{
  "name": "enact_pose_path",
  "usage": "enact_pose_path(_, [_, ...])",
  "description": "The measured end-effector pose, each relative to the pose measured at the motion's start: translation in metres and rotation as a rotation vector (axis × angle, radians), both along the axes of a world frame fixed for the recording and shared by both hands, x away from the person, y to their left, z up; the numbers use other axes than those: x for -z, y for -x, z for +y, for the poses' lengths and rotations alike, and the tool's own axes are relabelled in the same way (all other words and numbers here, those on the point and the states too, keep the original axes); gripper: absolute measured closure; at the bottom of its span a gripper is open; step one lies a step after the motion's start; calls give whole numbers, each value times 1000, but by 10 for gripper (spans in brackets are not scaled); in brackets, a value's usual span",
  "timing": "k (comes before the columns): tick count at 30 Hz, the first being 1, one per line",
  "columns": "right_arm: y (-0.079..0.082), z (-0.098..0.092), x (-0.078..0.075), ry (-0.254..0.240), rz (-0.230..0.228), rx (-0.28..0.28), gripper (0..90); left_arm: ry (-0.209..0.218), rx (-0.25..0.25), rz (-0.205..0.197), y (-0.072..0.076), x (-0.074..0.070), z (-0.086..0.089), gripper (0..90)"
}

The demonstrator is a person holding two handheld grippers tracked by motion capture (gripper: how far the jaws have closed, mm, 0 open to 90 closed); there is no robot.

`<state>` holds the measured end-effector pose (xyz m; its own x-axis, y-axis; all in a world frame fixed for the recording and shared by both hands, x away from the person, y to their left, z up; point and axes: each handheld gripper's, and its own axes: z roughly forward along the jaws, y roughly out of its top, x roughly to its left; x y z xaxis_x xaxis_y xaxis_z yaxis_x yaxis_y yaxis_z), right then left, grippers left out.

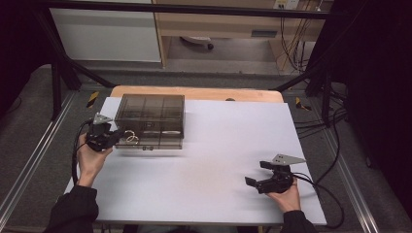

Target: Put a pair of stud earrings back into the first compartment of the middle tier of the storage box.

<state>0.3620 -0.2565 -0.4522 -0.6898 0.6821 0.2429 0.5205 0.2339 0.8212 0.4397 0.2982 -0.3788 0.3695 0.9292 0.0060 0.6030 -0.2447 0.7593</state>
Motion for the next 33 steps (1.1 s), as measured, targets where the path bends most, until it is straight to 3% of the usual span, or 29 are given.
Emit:
enact_pose_path(14, [0, 0, 0, 0, 1, -1, 7, -38, -11, 37, -11, 18, -5, 858])
enact_pose_path(20, [0, 0, 0, 1, 0, -1, 7, -39, -3, 56, -13, 21, -6, 854])
enact_pose_path(27, [0, 0, 0, -1, -2, 0, 7, -19, 8, 44, -10, 19, -4, 838])
enact_pose_path(31, [0, 0, 0, -2, -2, 0, 7, 18, 21, 31, -5, 14, -1, 750])
enact_pose_path(33, [0, 0, 0, -2, -1, 0, 7, 36, 39, 25, -2, 11, 1, 647])
